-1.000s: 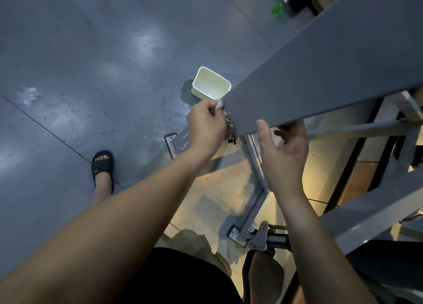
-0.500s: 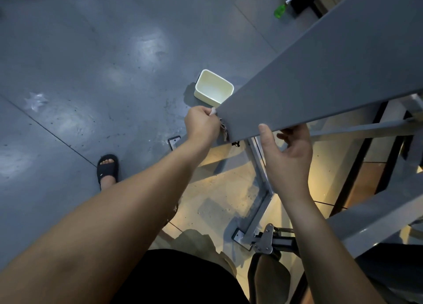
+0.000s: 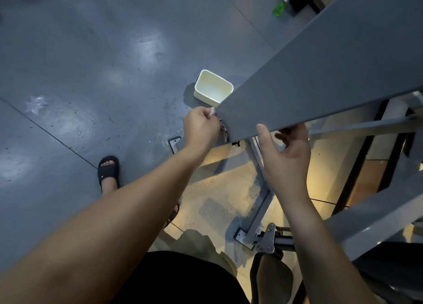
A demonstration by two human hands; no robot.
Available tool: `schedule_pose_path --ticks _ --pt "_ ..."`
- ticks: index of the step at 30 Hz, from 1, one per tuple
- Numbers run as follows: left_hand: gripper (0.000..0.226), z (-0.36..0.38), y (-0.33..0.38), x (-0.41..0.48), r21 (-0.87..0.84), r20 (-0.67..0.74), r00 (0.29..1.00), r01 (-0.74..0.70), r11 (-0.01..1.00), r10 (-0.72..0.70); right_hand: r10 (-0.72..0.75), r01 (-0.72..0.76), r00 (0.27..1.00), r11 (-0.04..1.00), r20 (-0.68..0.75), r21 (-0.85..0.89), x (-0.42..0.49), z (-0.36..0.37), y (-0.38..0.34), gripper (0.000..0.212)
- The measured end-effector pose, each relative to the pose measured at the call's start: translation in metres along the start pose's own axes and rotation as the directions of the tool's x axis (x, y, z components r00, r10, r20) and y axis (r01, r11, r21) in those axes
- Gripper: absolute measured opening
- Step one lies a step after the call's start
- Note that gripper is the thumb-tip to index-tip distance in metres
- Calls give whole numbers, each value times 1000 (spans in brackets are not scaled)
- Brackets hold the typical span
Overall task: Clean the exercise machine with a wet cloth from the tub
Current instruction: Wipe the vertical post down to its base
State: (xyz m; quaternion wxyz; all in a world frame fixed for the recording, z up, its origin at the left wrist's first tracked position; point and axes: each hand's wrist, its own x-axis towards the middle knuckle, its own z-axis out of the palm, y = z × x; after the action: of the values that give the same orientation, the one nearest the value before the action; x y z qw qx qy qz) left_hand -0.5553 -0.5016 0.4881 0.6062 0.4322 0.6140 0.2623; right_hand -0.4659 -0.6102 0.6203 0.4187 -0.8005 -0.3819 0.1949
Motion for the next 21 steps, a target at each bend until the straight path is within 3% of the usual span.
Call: schedule_pose_path --ticks 3,5,10,12,17,19,21 --pt "22 3 16 -34 -75 -30 980 -199 977 197 1 0 1000 1000 -12 12 0 1 3 30" --pt "19 2 17 -34 -32 -91 963 -259 965 255 12 -12 1000 1000 -2 10 1 0 4 29" --pt "31 -7 1 22 -17 -52 990 133 991 -134 37 -36 999 999 19 -20 1 -3 2 33" --pt "30 -6 7 10 -42 -42 993 106 994 -107 27 -27 1000 1000 8 -9 1 -1 1 33" --pt "26 1 22 -61 -70 -80 958 -281 957 276 36 -36 999 999 -7 -4 0 1 3 37" --pt "27 0 11 -41 -23 -80 962 -263 965 260 33 -33 999 999 -4 -12 0 1 3 38" --pt "31 -3 -3 -11 -15 -6 997 -81 997 80 38 -38 999 999 -4 -11 -1 1 2 38"
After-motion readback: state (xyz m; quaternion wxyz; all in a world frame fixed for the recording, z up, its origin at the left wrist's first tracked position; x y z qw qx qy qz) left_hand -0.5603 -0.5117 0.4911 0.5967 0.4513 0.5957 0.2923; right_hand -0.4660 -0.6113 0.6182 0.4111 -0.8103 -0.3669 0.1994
